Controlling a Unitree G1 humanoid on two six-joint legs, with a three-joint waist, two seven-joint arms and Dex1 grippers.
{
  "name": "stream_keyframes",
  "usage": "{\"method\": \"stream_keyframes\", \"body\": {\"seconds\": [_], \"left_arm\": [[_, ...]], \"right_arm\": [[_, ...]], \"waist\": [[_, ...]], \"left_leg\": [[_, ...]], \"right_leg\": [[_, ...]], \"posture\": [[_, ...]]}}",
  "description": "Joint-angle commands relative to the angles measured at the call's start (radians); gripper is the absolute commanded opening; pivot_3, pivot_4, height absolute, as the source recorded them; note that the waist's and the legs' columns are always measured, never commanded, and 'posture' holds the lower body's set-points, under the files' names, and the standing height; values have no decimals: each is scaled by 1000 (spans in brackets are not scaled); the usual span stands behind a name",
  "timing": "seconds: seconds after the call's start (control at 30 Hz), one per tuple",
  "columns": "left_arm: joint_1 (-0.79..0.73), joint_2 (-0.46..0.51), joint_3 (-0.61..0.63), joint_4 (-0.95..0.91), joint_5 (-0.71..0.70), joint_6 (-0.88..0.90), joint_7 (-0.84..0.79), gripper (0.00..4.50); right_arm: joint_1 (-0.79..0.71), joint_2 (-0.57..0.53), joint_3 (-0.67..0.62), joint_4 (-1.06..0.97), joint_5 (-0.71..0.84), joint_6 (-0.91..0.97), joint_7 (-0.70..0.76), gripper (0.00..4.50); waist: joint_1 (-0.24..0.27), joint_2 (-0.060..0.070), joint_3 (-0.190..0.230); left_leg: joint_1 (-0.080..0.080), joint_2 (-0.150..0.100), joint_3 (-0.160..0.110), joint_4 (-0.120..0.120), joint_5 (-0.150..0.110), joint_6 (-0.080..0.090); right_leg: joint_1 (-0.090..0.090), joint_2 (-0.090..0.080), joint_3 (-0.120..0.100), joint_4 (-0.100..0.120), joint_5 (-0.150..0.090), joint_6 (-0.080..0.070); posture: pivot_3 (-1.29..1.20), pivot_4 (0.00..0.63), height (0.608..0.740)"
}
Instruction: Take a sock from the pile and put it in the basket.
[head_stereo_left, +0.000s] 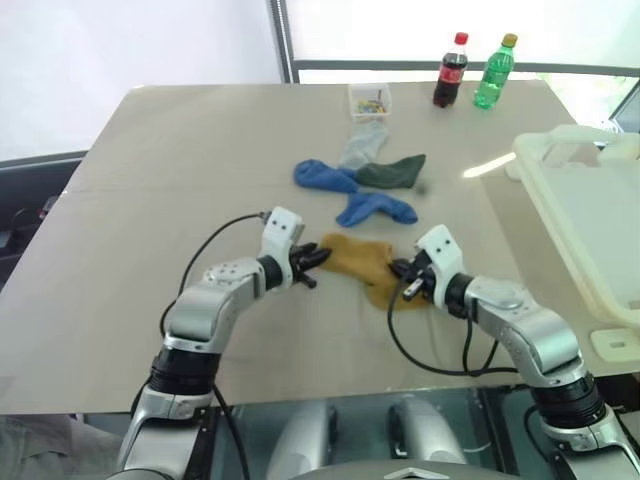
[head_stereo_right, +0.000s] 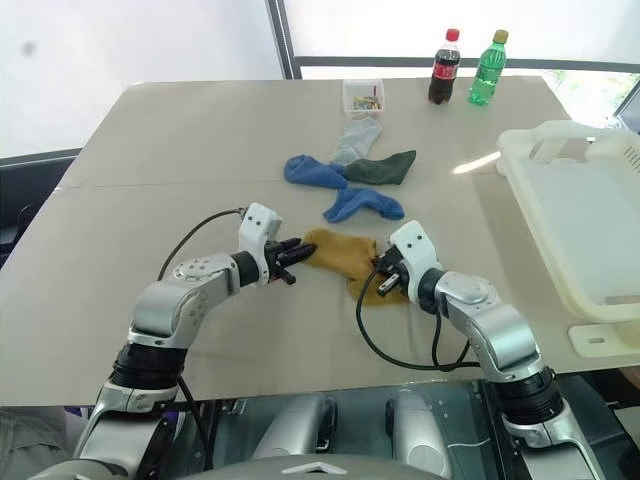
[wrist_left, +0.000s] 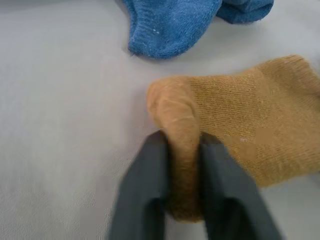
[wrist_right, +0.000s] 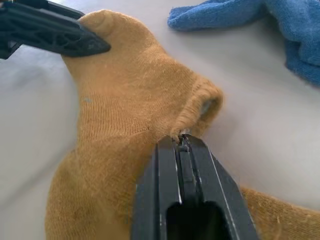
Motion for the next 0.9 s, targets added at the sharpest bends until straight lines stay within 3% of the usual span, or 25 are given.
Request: {"method": "stream_keyframes", "body": {"seconds": [0.03, 0.13, 0.27, 0.37, 0.67, 0.9], "left_arm": [[3, -10, 14, -35, -21, -3, -8, 34], [-3, -15, 73, -80, -98, 45, -32, 34], [-42, 9, 192, -154, -337, 242, -103, 34], [-66, 31, 208, -185, -449, 354, -131, 34], [-120, -5, 133, -193, -576, 578, -80, 34], [-139, -37, 61, -171, -560, 565, -82, 34]], "right_arm": [[4, -16, -14, -36, 0, -27, 22, 0], [0, -22, -53, -86, 41, -15, 40, 0], [-16, -50, -165, -226, 191, 51, 93, 0], [-17, -83, -235, -281, 286, 107, 116, 0], [120, -279, -391, -281, 371, 124, 202, 0], [202, -374, -365, -172, 259, 0, 245, 0]], "waist": [[0, 0, 0], [0, 0, 0], [-1, 0, 0], [0, 0, 0], [3, 0, 0], [-2, 0, 1]], "left_leg": [[0, 0, 0, 0, 0, 0], [0, 0, 0, 0, 0, 0], [-1, 0, 0, 0, 0, 0], [-1, 0, -1, 0, 0, 0], [0, 0, -1, 0, 0, 1], [2, 1, 0, -1, 0, 1]], "right_leg": [[0, 0, 0, 0, 0, 0], [0, 0, 0, 0, 0, 0], [-1, 0, 0, 0, 0, 0], [0, 0, -1, 0, 0, 0], [1, 0, -1, -2, 0, 0], [3, 2, 0, -2, 0, 0]], "posture": [[0, 150, 740], [0, 150, 740], [0, 150, 740], [0, 150, 740], [0, 150, 740], [0, 150, 740]]}}
